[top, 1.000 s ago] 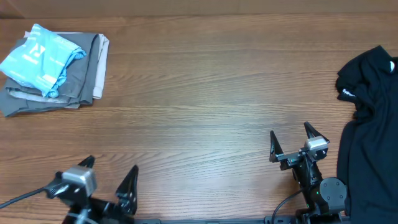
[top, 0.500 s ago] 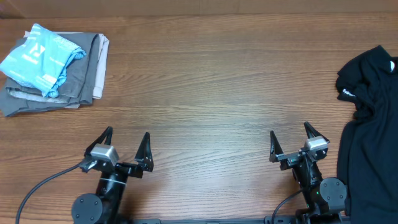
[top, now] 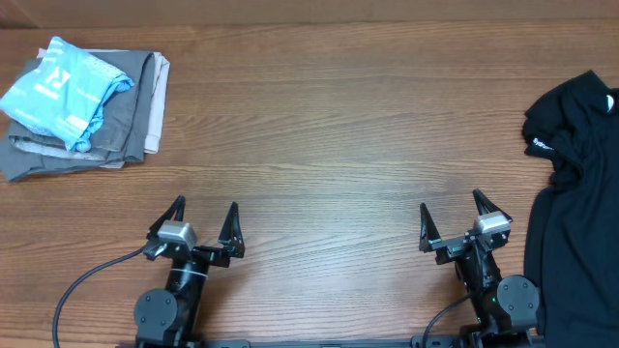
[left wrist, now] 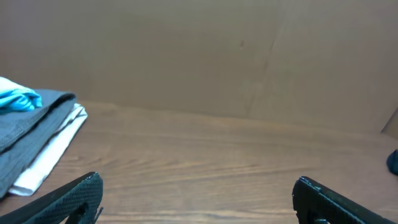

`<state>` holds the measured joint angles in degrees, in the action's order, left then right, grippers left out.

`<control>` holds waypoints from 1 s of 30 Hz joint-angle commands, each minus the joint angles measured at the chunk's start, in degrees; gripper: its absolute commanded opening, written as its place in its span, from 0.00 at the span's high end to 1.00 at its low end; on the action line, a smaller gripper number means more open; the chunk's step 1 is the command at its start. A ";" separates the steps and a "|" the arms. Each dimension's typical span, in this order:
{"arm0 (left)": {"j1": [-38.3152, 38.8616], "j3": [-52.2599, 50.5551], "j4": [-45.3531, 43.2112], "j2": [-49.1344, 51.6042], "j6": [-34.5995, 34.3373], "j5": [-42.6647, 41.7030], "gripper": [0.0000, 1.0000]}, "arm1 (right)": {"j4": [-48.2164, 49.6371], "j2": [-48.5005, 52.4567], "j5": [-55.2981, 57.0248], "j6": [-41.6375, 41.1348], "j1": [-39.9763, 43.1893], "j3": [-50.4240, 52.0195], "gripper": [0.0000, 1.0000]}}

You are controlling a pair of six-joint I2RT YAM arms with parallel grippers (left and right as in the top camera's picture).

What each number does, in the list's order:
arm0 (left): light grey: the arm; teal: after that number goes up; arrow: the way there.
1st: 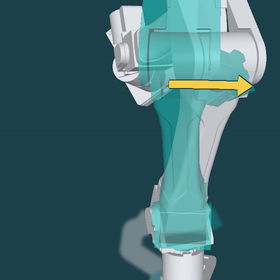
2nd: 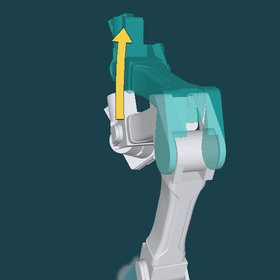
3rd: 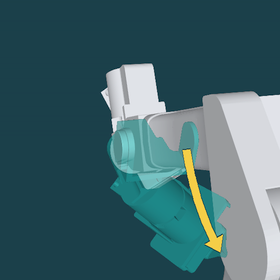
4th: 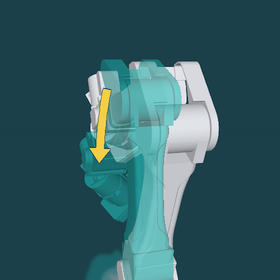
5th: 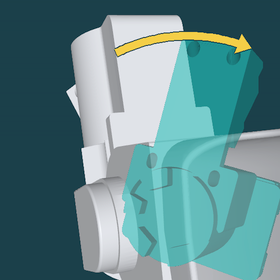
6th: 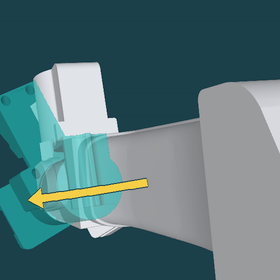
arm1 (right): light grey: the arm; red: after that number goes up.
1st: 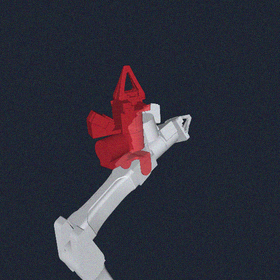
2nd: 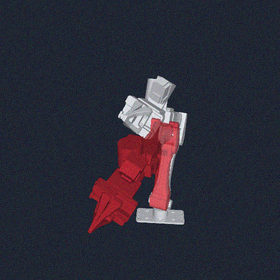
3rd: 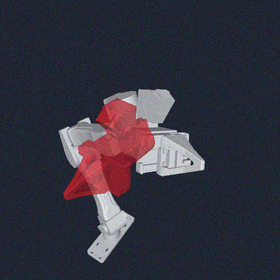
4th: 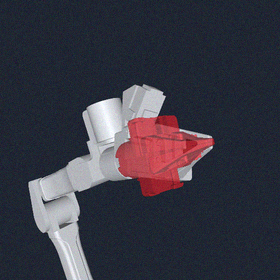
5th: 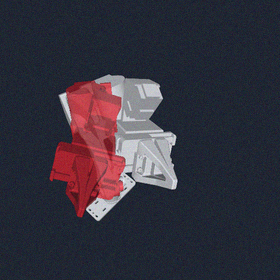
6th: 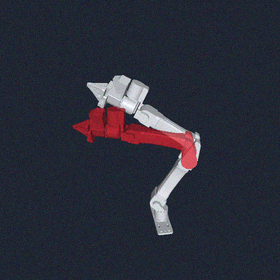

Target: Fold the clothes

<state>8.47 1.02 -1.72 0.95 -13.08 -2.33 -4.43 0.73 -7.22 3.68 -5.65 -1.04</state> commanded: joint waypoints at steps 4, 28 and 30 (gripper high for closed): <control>-2.73 -0.74 0.68 -0.76 6.78 -0.76 0.00 | 0.22 -0.55 0.33 0.24 0.15 0.59 0.00; -3.63 -0.74 5.95 -0.66 9.05 -0.44 0.00 | 0.22 -0.55 0.33 0.24 0.15 0.59 0.00; -3.63 -0.74 5.95 -0.66 9.05 -0.44 0.00 | 0.24 -0.55 0.33 0.22 0.15 0.59 0.00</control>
<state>5.19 0.54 4.25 0.91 -5.50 -2.35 -4.45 0.73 -7.22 3.66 -5.67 -1.06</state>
